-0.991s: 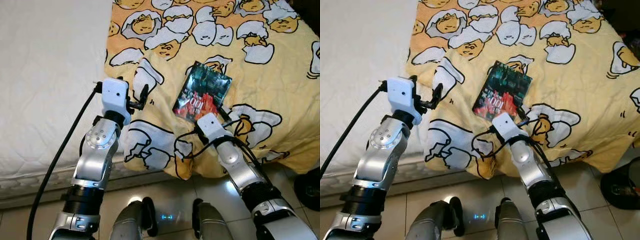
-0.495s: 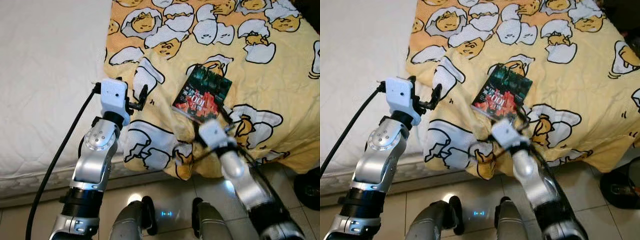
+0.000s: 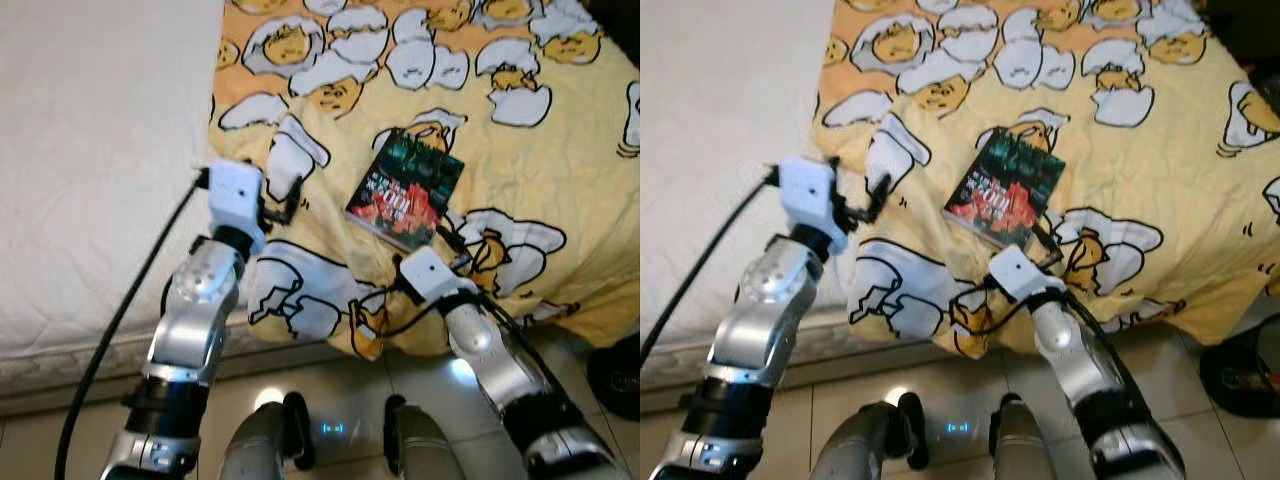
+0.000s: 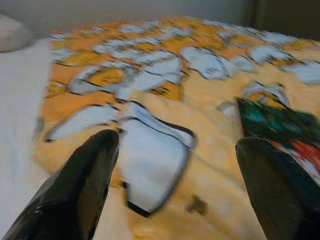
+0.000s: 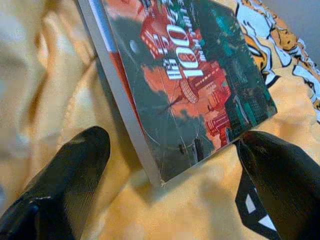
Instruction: Clean up the room
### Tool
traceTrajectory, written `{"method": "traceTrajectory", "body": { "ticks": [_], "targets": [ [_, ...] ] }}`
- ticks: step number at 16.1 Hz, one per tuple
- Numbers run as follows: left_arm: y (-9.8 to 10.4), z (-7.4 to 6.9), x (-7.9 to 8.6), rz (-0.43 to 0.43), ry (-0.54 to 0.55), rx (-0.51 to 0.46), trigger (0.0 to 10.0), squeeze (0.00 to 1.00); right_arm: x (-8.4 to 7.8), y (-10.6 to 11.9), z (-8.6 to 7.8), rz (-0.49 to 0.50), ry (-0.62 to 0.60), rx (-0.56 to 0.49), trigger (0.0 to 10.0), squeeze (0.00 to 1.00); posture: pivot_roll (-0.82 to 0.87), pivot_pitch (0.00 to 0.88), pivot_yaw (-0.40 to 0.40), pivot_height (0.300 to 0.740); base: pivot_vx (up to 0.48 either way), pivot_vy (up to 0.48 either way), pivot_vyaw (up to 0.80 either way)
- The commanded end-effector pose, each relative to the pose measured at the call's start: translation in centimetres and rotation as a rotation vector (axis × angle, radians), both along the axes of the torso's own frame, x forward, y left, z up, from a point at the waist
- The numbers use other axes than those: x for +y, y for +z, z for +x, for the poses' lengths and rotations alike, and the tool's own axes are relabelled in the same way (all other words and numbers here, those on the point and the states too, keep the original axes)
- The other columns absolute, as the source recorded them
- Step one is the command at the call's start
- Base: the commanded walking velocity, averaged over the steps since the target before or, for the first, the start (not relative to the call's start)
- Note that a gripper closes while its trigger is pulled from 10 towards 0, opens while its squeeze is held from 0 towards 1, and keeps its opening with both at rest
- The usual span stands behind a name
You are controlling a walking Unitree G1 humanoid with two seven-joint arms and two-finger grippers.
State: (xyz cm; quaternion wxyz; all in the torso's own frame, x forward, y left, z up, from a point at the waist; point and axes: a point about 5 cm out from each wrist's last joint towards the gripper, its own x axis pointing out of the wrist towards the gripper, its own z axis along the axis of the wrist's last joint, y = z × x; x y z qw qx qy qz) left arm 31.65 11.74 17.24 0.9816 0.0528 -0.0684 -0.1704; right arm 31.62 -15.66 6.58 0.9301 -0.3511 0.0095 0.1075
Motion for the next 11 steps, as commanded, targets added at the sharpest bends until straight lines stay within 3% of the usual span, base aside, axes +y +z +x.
{"method": "traceTrajectory", "body": {
  "ticks": [1,3,9,10,11],
  "targets": [
    [-0.6,-0.7,-0.8,0.002,-0.091,0.042,10.0,0.00,-0.1,-0.9,-0.2,-0.028,0.005,0.038,10.0,0.00,-0.09,0.260,0.074,0.723,0.000,0.000,0.00],
    [-0.7,-1.3,-1.6,0.041,-0.171,0.053,10.0,0.00,-0.6,-1.3,0.2,-0.060,-0.008,0.065,10.0,0.00,-0.09,0.262,0.077,0.723,0.000,0.000,0.00],
    [-0.4,-1.3,-1.6,0.052,-0.185,0.050,10.0,0.00,-0.7,-0.6,1.1,-0.062,-0.022,0.030,10.0,0.00,-0.09,0.264,0.082,0.723,0.000,0.000,0.00],
    [-0.4,-1.3,-1.7,0.055,-0.188,0.052,10.0,0.00,-0.9,-0.9,1.2,-0.036,-0.042,0.055,9.5,0.00,-0.09,0.265,0.085,0.723,0.000,0.000,0.00],
    [-0.4,-1.3,-1.7,0.055,-0.188,0.053,10.0,0.00,-0.9,-1.0,1.2,-0.025,-0.049,0.063,6.7,0.00,-0.09,0.264,0.084,0.723,0.000,0.000,0.00]
  ]
}}
